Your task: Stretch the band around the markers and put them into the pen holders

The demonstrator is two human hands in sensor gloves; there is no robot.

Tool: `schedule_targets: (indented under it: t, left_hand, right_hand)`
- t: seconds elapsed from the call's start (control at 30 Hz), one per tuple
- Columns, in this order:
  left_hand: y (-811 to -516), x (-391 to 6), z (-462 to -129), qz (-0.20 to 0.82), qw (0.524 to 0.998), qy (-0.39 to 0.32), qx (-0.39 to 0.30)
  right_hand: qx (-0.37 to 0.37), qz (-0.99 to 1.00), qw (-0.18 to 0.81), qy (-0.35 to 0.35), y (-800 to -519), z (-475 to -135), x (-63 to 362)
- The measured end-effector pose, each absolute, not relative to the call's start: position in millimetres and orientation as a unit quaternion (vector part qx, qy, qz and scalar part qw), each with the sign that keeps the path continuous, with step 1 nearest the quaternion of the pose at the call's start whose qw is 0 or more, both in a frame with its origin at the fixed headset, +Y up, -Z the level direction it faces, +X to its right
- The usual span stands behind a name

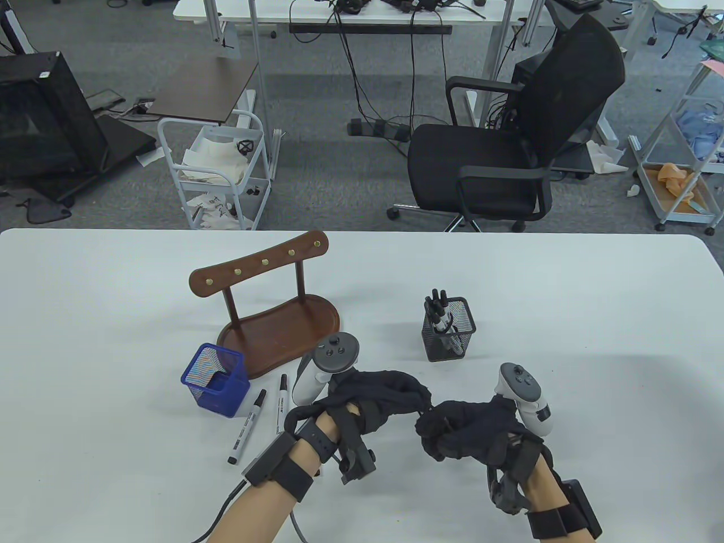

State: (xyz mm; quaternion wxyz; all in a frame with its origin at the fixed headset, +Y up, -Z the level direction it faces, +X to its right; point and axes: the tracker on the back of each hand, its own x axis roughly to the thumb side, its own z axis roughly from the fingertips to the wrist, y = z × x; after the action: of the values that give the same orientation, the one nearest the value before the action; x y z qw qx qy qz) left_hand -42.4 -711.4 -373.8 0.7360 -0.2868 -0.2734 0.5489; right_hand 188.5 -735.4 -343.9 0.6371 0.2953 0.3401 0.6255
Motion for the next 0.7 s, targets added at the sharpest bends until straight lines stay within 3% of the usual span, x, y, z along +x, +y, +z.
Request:
schedule_targets:
  t: [0.23,0.37,0.7]
  left_hand:
    - [-714.9,-42.4,-378.9,0.543,0.729,-0.287,-0.302]
    - [-707.1,-47.2,-380.4,0.51,0.773,-0.268,-0.267]
    - [-698.8,-58.1,-375.2,0.467,0.818,-0.236,-0.239]
  right_hand:
    - [0.287,0.64,0.63,0.333,-736.3,-341.8,186.1]
    - [0.277,0.656,0.623,0.324,-736.4,-342.3,188.5]
    - [0.269,0.675,0.605,0.325,-738.1,-342.0,189.3]
